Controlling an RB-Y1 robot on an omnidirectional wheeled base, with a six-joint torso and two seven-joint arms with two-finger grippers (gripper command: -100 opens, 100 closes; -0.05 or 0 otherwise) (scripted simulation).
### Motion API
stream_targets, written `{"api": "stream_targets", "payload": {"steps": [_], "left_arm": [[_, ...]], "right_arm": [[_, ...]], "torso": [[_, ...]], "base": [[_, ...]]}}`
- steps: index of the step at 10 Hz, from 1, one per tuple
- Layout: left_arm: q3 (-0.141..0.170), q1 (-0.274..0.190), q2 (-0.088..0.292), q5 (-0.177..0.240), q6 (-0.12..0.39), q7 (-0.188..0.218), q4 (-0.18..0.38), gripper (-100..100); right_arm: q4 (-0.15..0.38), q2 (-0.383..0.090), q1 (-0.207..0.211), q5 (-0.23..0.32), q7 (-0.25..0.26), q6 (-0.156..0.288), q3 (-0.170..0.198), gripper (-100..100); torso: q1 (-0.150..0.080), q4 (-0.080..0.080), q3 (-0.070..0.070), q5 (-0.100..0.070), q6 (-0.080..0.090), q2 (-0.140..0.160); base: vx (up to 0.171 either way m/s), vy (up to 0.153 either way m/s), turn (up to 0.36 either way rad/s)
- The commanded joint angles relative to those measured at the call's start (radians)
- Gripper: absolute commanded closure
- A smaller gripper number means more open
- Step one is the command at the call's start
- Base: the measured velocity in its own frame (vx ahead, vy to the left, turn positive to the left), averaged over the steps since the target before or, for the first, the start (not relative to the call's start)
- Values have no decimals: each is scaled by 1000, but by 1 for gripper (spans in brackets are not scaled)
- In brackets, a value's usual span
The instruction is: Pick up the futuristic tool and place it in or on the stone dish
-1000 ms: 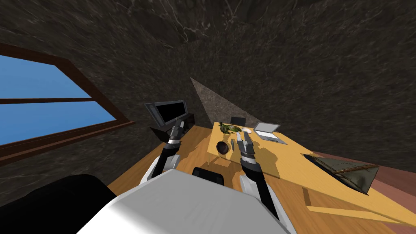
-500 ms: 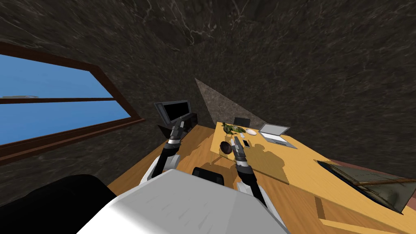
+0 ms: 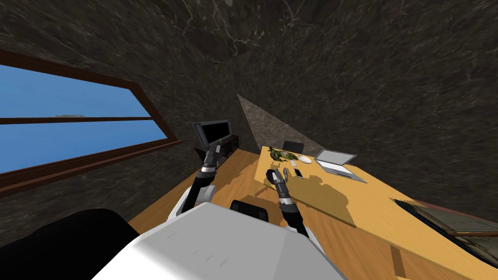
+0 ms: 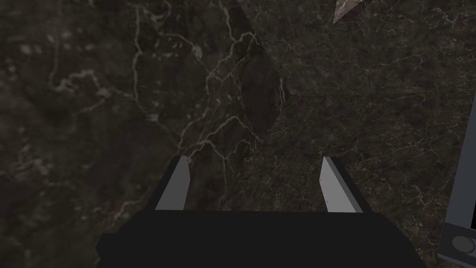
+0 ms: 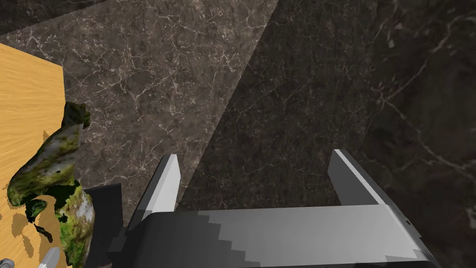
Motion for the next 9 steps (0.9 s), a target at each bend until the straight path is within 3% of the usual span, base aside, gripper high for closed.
{"api": "stream_targets", "payload": {"steps": [1,2,3,5,6,7,8,9], "left_arm": [[0,0,0,0,0,0,0,0],[0,0,0,0,0,0,0,0],[0,0,0,0,0,0,0,0],[0,0,0,0,0,0,0,0],[0,0,0,0,0,0,0,0],[0,0,0,0,0,0,0,0],[0,0,0,0,0,0,0,0],[0,0,0,0,0,0,0,0]], "right_arm": [[50,-50,10,-8,5,12,47,-100],[79,-54,10,-8,5,12,47,-100],[106,-85,14,-12,11,13,82,-100],[143,-85,14,-12,11,13,82,-100],[175,-116,17,-18,16,15,119,-100],[207,-116,17,-18,16,15,119,-100],[238,-148,19,-24,21,18,155,-100],[271,-148,19,-24,21,18,155,-100]], "torso": [[0,0,0,0,0,0],[2,0,1,1,0,2],[1,1,1,0,1,2],[-1,0,1,0,1,1],[-3,0,0,0,1,-1],[-1,0,0,0,0,0],[-1,0,0,0,1,0],[0,0,0,0,0,0]], "base": [[-87,87,231],[-77,61,91],[-74,46,159],[-41,22,45],[-46,37,182],[-45,37,96],[-47,55,201],[-39,47,81]]}}
